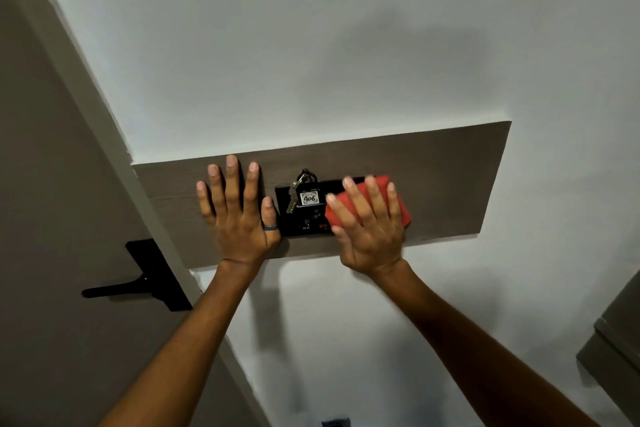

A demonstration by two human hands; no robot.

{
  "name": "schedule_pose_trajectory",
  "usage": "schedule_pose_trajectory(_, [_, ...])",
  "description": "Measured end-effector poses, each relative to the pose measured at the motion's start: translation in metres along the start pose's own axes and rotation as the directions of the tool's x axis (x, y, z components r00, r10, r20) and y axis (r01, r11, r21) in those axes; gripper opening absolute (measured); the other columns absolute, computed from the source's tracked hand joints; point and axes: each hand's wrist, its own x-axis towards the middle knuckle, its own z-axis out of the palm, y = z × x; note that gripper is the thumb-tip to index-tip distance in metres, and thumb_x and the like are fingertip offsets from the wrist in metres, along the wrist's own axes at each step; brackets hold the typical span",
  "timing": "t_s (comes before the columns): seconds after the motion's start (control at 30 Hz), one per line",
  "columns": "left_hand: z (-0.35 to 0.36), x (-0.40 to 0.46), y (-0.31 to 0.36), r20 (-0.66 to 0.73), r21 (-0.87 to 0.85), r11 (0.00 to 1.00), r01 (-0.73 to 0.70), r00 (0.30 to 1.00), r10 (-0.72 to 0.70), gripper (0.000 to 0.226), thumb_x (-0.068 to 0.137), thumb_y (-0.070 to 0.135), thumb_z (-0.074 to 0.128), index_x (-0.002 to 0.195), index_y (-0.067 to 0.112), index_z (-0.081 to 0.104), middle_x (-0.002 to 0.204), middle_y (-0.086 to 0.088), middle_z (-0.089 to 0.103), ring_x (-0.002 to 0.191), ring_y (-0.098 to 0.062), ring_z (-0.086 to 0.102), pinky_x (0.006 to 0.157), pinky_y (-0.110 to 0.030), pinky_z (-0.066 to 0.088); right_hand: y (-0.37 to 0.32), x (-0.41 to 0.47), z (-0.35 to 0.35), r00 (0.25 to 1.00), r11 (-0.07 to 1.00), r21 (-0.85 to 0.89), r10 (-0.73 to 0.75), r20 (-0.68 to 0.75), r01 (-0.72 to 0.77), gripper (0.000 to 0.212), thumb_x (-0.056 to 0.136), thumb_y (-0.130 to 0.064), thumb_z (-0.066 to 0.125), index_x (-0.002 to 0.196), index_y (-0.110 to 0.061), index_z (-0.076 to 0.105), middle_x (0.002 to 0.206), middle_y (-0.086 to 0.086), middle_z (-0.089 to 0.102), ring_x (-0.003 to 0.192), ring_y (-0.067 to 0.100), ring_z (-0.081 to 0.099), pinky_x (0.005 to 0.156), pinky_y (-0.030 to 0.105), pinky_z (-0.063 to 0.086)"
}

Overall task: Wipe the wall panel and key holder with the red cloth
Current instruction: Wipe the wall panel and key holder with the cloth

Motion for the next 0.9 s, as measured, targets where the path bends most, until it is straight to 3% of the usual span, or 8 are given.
schedule_pose_trajectory(0.13, [0.0,0.0,-0.001,0.005,-0.025,1.0,0.012,1.0,-0.011,0.056,0.104,0.033,0.034,0.158,0.016,0.033,0.16,-0.018,0.035,0.158,-0.028,0.011,0.128,-0.05,0.01,-0.019,0.035,0.01,0.976,0.977,0.061,0.208,-0.057,-0.205,0.049,0.107,-0.043,0.043,0.148,-0.02,0.057,0.156,0.006,0.055,0.156,0.032,0.036,0.133,0.051,0.019])
schedule_pose_trajectory(0.27, [-0.001,0.0,0.0,-0.008,-0.013,1.0,0.017,1.0,-0.017,0.056,0.103,0.032,0.036,0.156,0.015,0.036,0.158,-0.02,0.038,0.157,-0.028,0.011,0.127,-0.05,0.01,0.015,0.014,0.007,0.997,0.999,0.003,-0.05,-0.054,0.05,0.048,0.107,-0.042,0.039,0.145,-0.02,0.057,0.15,0.01,0.058,0.148,0.037,0.045,0.13,0.053,0.023])
schedule_pose_trajectory(0.37, [-0.001,0.001,0.002,0.003,-0.025,1.0,0.015,1.0,-0.015,0.056,0.101,0.03,0.038,0.155,0.014,0.038,0.156,-0.02,0.04,0.156,-0.034,0.017,0.126,-0.051,0.011,-0.018,0.006,0.011,0.927,0.934,0.027,0.356,-0.122,-0.355,0.046,0.108,-0.04,0.039,0.145,-0.02,0.057,0.152,0.012,0.056,0.156,0.033,0.034,0.132,0.052,0.02])
schedule_pose_trajectory(0.4, [-0.001,0.002,0.002,0.003,-0.018,1.0,0.011,1.0,-0.011,0.056,0.101,0.03,0.039,0.155,0.014,0.039,0.156,-0.021,0.04,0.154,-0.038,0.021,0.126,-0.051,0.012,-0.033,0.002,0.015,0.906,0.914,0.038,0.404,-0.125,-0.403,0.046,0.108,-0.04,0.039,0.146,-0.02,0.056,0.153,0.011,0.054,0.158,0.032,0.031,0.133,0.052,0.019])
schedule_pose_trajectory(0.53, [-0.002,0.002,0.002,0.002,-0.013,1.0,0.005,1.0,-0.005,0.057,0.101,0.031,0.038,0.156,0.015,0.037,0.158,-0.019,0.038,0.148,-0.042,0.027,0.127,-0.05,0.01,0.003,-0.003,0.008,0.998,0.999,0.028,0.018,-0.068,-0.016,0.045,0.108,-0.04,0.039,0.143,-0.021,0.058,0.148,0.01,0.06,0.151,0.035,0.041,0.129,0.052,0.026])
schedule_pose_trajectory(0.67, [-0.003,0.003,0.003,0.009,-0.02,1.0,0.021,1.0,-0.021,0.055,0.102,0.032,0.037,0.155,0.015,0.039,0.159,-0.017,0.037,0.149,-0.041,0.027,0.127,-0.051,0.011,-0.03,0.0,0.011,0.908,0.915,0.04,0.403,-0.119,-0.401,0.043,0.108,-0.039,0.039,0.14,-0.019,0.06,0.149,0.013,0.06,0.156,0.033,0.035,0.133,0.05,0.019])
schedule_pose_trajectory(0.83, [-0.003,0.002,0.001,0.02,-0.026,0.999,0.02,1.0,-0.02,0.056,0.103,0.032,0.036,0.156,0.016,0.036,0.16,-0.017,0.036,0.15,-0.04,0.026,0.127,-0.05,0.01,-0.003,0.005,0.002,0.995,0.997,0.028,0.073,-0.063,-0.071,0.044,0.108,-0.041,0.036,0.138,-0.02,0.061,0.145,0.011,0.061,0.142,0.039,0.048,0.126,0.052,0.027])
schedule_pose_trajectory(0.9, [-0.003,0.004,0.002,0.01,-0.016,1.0,0.023,1.0,-0.023,0.056,0.102,0.032,0.037,0.156,0.015,0.037,0.158,-0.018,0.038,0.149,-0.041,0.027,0.127,-0.05,0.011,-0.008,0.018,0.002,0.964,0.968,0.015,0.25,-0.092,-0.25,0.043,0.107,-0.041,0.038,0.137,-0.022,0.063,0.146,0.011,0.063,0.146,0.037,0.046,0.129,0.049,0.026])
